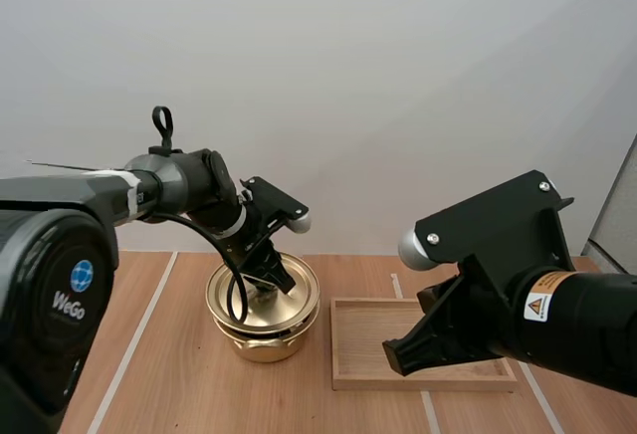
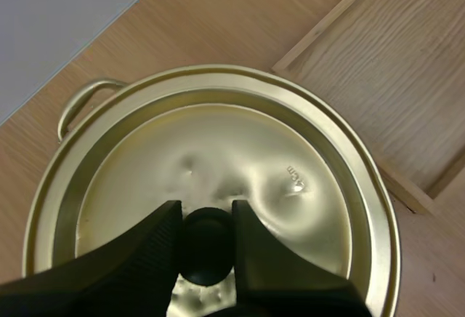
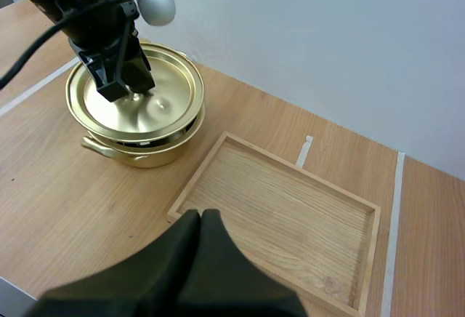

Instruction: Open the lid, put the grape in the pot, and close it

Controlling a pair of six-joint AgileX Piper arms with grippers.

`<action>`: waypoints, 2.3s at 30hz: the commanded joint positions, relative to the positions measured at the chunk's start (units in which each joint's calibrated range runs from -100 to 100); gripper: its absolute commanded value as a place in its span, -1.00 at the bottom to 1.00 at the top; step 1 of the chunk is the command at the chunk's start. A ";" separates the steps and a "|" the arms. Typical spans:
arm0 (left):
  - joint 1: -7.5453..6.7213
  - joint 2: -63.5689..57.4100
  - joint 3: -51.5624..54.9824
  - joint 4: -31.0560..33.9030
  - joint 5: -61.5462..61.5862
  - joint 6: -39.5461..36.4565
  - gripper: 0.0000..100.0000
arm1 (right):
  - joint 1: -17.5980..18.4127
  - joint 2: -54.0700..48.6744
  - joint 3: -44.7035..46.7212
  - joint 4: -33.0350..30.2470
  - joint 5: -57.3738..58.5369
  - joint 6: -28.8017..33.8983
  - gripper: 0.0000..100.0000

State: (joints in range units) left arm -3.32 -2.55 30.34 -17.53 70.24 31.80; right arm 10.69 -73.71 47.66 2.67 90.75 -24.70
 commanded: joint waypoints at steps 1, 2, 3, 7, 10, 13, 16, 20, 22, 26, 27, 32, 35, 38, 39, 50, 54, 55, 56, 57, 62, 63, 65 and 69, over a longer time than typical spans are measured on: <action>-0.17 1.27 1.09 -1.53 -5.42 1.16 -1.00 | -0.19 -0.61 0.37 -0.49 0.37 -0.01 -1.00; -0.17 1.69 1.21 -1.53 -5.66 1.43 -1.00 | -0.19 -0.61 0.37 -0.49 0.37 -0.01 -1.00; -0.17 1.84 1.21 -1.65 -5.84 1.53 -1.00 | -0.19 -0.61 0.37 -0.49 0.37 -0.01 -1.00; -0.17 2.47 1.21 -2.05 -6.61 1.53 -1.00 | -0.19 -0.61 0.37 -0.49 0.37 -0.01 -1.00; -0.17 2.64 1.21 -2.11 -6.61 1.53 -1.00 | -0.19 -0.61 0.37 -0.38 0.37 -0.01 -1.00; -0.17 2.64 1.21 -2.11 -6.61 1.53 -1.00 | -0.19 -0.61 0.37 -0.38 0.37 -0.01 -1.00; -0.17 2.62 1.21 -2.11 -5.86 1.53 -0.98 | -0.19 -0.61 0.37 -0.38 0.37 0.09 -1.00; -0.17 2.62 1.21 -2.19 -3.22 1.53 -0.46 | -0.19 -0.61 0.37 -0.38 0.37 0.09 -1.00; -0.17 2.62 1.21 -2.34 -2.01 1.53 0.13 | -0.19 -0.61 0.37 -0.38 0.37 0.09 -1.00; -0.17 2.37 1.21 -4.01 -0.69 1.53 1.00 | -0.19 -0.61 0.37 0.04 0.37 0.09 -1.00; -0.17 1.97 1.21 -4.82 -0.44 1.53 1.00 | -0.19 -0.61 0.37 0.04 0.37 0.09 -1.00; -0.17 -2.28 1.21 -5.74 2.70 1.53 1.00 | -0.19 -0.61 0.37 0.04 0.37 0.09 -1.00; -0.17 -7.86 1.21 -5.74 5.18 1.44 1.00 | -0.19 -0.61 0.37 0.05 -0.64 2.49 -1.00; -0.17 -14.86 1.21 -5.74 7.58 1.09 1.00 | -0.19 -0.61 0.37 -0.17 -2.52 4.02 -1.00; -0.17 -17.65 1.21 -5.74 8.68 0.95 1.00 | -0.19 -0.61 0.37 -0.46 -3.12 4.63 -1.00; -0.17 -44.93 1.21 -2.88 19.24 -5.25 1.00 | -0.57 -3.75 0.37 -4.64 -6.17 9.01 -1.00; -0.17 -53.86 1.21 -2.88 22.97 -6.92 -0.16 | -1.40 -8.42 0.37 -4.64 -6.23 9.06 -1.00; -0.17 -55.06 1.21 -2.88 23.21 -7.12 -0.38 | -1.40 -8.86 0.37 -4.64 -6.23 9.06 -1.00; -0.17 -57.38 1.21 -2.88 23.18 -7.42 -0.83 | -1.40 -10.31 0.37 -4.64 -6.23 9.06 -1.00; -0.17 -58.47 1.21 -2.88 23.18 -7.66 -0.98 | -1.40 -10.91 0.37 -4.64 -6.23 9.06 -1.00; -0.17 -66.42 3.46 -2.88 19.20 -12.35 -1.00 | -1.40 -14.96 0.54 -4.64 -7.49 9.06 -1.00; -0.17 -67.50 4.39 -2.88 18.27 -12.73 -1.00 | -1.40 -15.19 0.53 -4.64 -8.15 9.06 -1.00; -0.17 -69.75 8.29 -2.88 13.26 -13.73 -1.00 | -1.58 -16.29 1.28 -4.64 -9.84 9.06 -1.00; -0.17 -75.98 17.80 -2.88 5.20 -16.63 -1.00 | -3.42 -20.12 4.54 -4.64 -15.76 9.06 -1.00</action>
State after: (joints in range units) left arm -3.39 -73.45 40.25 -20.28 83.26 18.40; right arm 8.63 -90.66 49.99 -1.23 81.22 -15.75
